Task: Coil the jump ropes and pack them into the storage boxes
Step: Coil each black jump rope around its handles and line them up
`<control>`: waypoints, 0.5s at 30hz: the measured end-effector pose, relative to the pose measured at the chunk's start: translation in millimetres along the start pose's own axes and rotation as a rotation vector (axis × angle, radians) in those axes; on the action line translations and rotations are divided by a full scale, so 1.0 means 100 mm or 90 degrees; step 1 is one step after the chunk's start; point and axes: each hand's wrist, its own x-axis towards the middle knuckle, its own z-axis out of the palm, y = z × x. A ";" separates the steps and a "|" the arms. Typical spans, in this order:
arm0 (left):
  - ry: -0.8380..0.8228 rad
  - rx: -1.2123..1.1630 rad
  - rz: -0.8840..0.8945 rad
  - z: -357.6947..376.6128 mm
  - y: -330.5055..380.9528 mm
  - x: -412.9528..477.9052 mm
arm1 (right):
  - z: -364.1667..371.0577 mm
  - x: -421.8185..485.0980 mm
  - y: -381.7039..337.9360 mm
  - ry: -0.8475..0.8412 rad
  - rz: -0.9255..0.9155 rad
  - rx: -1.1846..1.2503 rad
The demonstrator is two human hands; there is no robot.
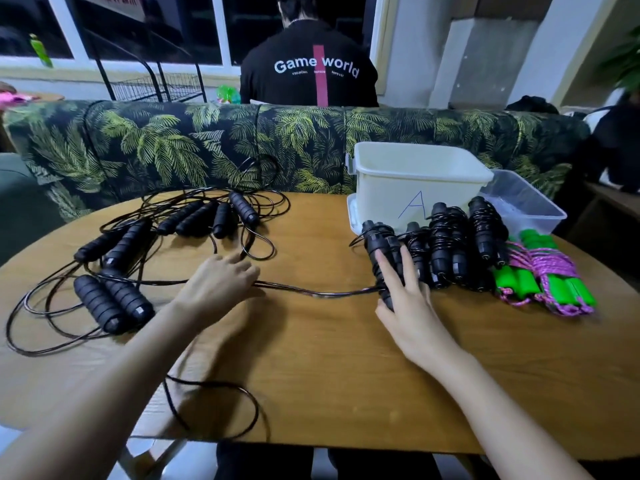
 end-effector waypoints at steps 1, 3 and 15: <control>-0.013 0.017 -0.043 0.00 0.08 0.01 | 0.03 0.01 -0.01 0.001 -0.003 0.001; -0.005 -0.047 -0.075 -0.14 0.39 0.09 | 0.07 0.04 -0.02 0.005 -0.018 0.011; 0.053 -0.831 -0.171 -0.11 0.86 0.48 | 0.06 0.30 -0.15 0.031 -0.082 0.318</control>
